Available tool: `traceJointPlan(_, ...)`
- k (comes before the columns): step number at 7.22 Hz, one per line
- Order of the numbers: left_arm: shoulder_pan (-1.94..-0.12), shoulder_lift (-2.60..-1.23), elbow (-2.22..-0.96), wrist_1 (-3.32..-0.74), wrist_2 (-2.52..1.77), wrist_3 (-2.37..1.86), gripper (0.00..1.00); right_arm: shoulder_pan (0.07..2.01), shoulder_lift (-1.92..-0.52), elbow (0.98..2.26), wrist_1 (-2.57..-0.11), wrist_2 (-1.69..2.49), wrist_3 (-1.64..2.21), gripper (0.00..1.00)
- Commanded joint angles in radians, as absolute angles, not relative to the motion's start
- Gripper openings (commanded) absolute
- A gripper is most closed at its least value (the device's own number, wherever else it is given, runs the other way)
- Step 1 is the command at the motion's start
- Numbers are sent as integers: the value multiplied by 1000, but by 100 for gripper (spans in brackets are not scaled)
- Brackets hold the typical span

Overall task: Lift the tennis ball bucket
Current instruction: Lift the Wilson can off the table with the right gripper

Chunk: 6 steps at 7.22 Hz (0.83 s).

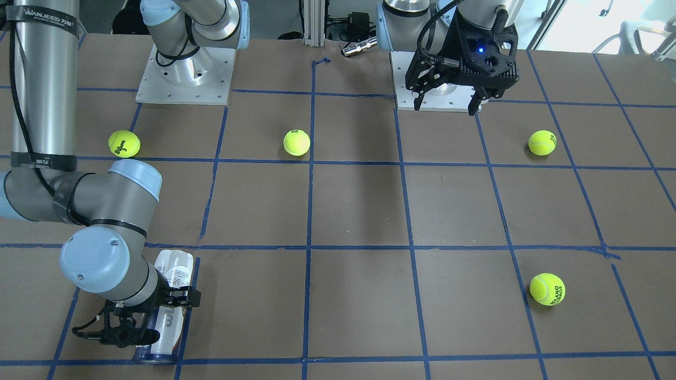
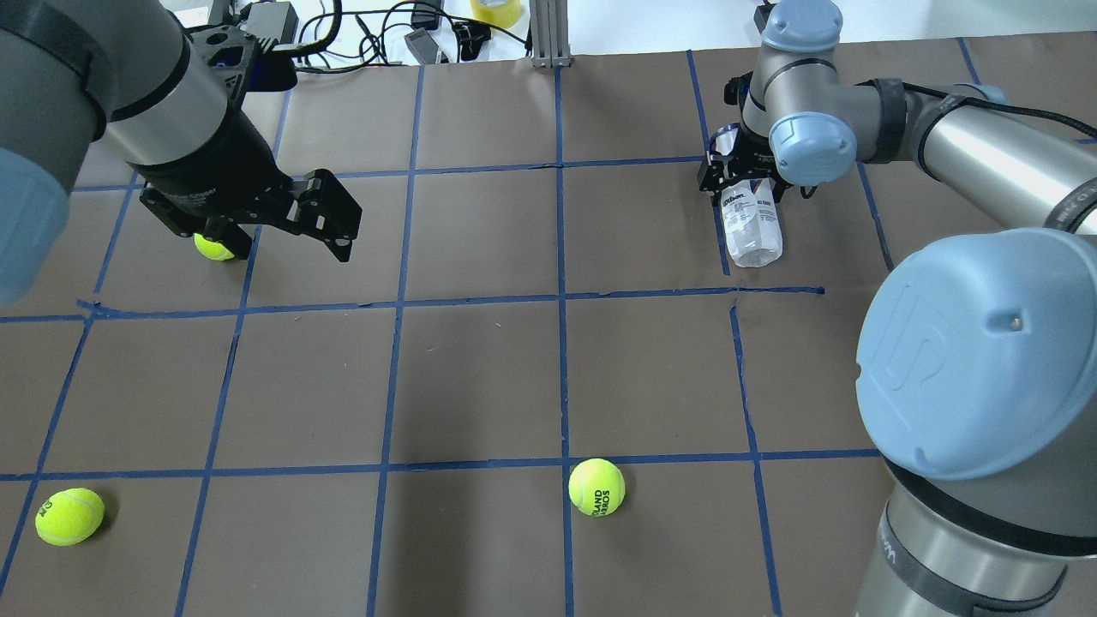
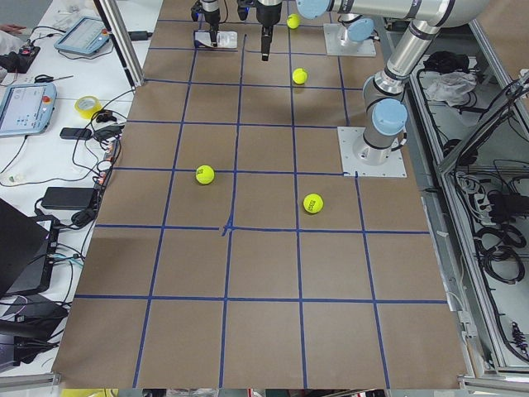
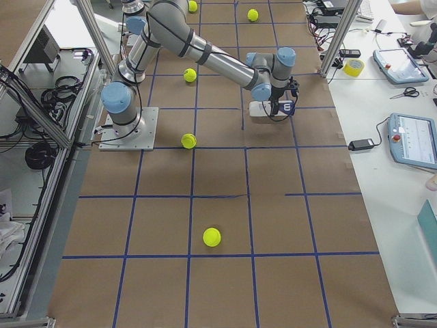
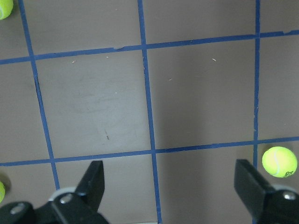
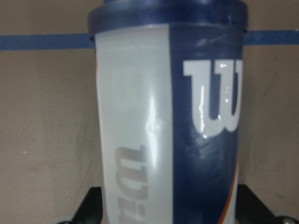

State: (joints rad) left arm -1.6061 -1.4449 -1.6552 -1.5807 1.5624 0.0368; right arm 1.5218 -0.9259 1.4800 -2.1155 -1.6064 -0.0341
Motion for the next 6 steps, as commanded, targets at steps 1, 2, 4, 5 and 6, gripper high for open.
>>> traceJointPlan(1, -1603, -1447, -1655, -1578, 1563, 38, 100, 1522, -927, 1480, -2120, -1608, -34, 98)
traceJointPlan(2, -1605, -1447, -1655, -1578, 1563, 37, 100, 1522, -925, 1480, -2120, -1605, -35, 87)
traceJointPlan(4, -1603, -1447, -1651, -1578, 1562, 37, 100, 1522, -925, 1480, -2125, -1606, -34, 82)
traceJointPlan(5, -1598, -1447, -1646, -1578, 1562, 37, 100, 1522, -925, 1480, -2125, -1605, -32, 82)
traceJointPlan(6, -1597, -1447, -1646, -1578, 1562, 38, 100, 1522, -925, 1480, -2125, -1606, -32, 82)
